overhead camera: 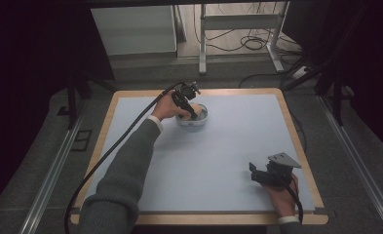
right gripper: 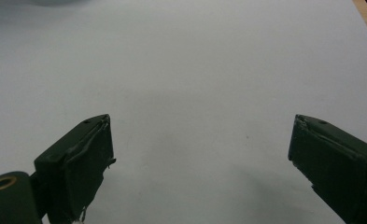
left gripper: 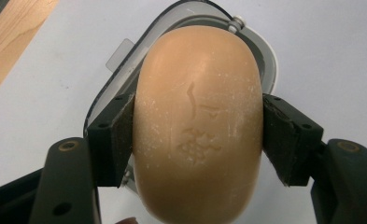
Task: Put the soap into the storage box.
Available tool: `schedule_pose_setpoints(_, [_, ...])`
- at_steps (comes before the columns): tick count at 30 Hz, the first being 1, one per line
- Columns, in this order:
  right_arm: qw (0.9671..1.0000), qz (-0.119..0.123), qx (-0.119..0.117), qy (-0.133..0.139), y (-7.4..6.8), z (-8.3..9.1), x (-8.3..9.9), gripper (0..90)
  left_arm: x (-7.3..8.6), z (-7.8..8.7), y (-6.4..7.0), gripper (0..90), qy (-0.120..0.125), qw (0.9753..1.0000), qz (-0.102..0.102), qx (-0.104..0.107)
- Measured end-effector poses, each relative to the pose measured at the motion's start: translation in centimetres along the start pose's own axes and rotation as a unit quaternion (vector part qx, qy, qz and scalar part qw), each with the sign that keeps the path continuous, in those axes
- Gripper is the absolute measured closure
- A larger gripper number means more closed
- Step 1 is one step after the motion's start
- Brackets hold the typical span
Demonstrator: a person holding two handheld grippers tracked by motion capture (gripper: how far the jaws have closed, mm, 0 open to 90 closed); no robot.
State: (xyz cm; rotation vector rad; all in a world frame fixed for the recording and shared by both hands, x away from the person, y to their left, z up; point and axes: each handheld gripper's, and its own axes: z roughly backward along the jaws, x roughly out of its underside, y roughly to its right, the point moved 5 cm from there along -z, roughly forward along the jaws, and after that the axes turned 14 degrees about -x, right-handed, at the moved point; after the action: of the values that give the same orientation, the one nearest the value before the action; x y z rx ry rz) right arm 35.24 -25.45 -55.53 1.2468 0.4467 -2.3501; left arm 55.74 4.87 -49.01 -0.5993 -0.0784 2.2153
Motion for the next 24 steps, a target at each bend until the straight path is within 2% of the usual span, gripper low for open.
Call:
schedule_pose_setpoints(2, [1.0,0.0,0.0,0.0,0.0,0.0,0.0,6.6,-0.1,-0.2,0.0,32.5,0.001,1.0,0.003,0.006])
schedule_pose_setpoints(7, [1.0,0.0,0.0,0.0,0.0,0.0,0.0,6.6,-0.2,-0.6,0.0,32.4,-0.003,1.0,0.003,0.006])
schedule_pose_setpoints(11, [1.0,0.0,0.0,0.001,0.0,0.0,0.0,6.6,0.0,-1.0,0.2,32.0,-0.01,0.9999,-0.003,0.008])
schedule_pose_setpoints(13, [1.0,0.0,0.0,0.001,0.0,0.0,0.0,6.6,-0.2,-0.6,0.2,31.0,0.006,0.9999,0.008,0.011])
schedule_pose_setpoints(14, [1.0,0.0,0.001,0.001,0.0,0.0,0.0,6.6,-0.3,-0.1,0.2,30.2,0.015,0.9996,0.014,0.019])
schedule_pose_setpoints(19, [1.0,0.001,0.001,0.0,-0.1,0.0,0.0,6.6,-0.2,1.1,0.4,27.4,0.023,0.9996,0.008,0.013])
schedule_pose_setpoints(24, [1.0,0.001,0.002,0.0,-0.1,0.0,0.0,6.6,0.8,2.6,0.6,25.5,0.035,0.9994,0.008,0.006])
